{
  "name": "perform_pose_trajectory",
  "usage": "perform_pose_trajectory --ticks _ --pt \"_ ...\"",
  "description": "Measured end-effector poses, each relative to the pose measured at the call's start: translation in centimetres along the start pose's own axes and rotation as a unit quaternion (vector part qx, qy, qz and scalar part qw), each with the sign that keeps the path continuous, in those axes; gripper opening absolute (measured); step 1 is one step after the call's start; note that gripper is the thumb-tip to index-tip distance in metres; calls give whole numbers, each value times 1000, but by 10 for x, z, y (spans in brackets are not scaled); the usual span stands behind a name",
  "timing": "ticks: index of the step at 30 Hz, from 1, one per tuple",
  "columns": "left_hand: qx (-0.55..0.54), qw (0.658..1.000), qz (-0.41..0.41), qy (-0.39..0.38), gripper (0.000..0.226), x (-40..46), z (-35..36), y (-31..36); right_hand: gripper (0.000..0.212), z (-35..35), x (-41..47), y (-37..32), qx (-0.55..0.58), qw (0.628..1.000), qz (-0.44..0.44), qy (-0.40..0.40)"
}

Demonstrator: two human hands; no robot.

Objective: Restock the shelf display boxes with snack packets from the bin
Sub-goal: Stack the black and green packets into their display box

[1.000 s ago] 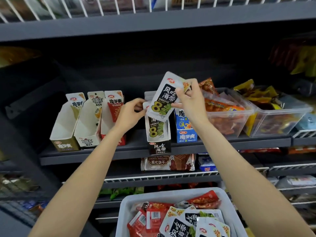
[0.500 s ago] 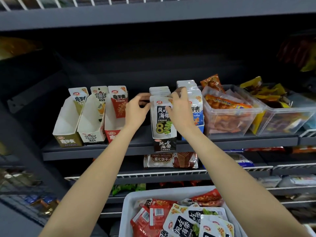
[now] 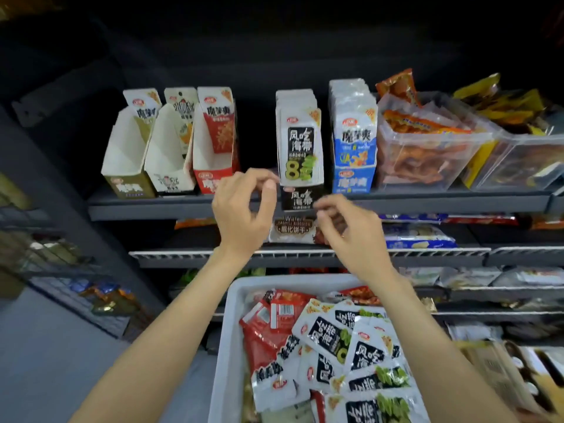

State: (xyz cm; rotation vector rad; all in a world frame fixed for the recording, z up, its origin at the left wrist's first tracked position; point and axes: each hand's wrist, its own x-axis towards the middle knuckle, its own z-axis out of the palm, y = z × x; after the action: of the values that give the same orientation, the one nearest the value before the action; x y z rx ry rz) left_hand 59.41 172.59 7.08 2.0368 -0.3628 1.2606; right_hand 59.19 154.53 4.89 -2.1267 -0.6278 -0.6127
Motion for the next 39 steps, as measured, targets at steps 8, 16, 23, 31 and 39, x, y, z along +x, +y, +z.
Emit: perform_pose_trajectory --ticks 8,16,23,31,39 --pt "61 889 -171 -420 19 -133 -9 -1 29 15 -99 51 -138 891 170 -397" --pt "162 762 -265 -568 80 -183 14 15 68 7 -144 71 -242 829 206 -461" --pt "163 742 -331 -560 89 -187 33 16 68 0 -148 78 -183 863 219 -417" --pt "82 768 -393 -499 77 -185 17 9 60 -24 -150 87 -239 844 200 -436" --pt "-30 820 -463 -336 59 -178 1 7 14 -23 -136 93 -212 901 195 -326"
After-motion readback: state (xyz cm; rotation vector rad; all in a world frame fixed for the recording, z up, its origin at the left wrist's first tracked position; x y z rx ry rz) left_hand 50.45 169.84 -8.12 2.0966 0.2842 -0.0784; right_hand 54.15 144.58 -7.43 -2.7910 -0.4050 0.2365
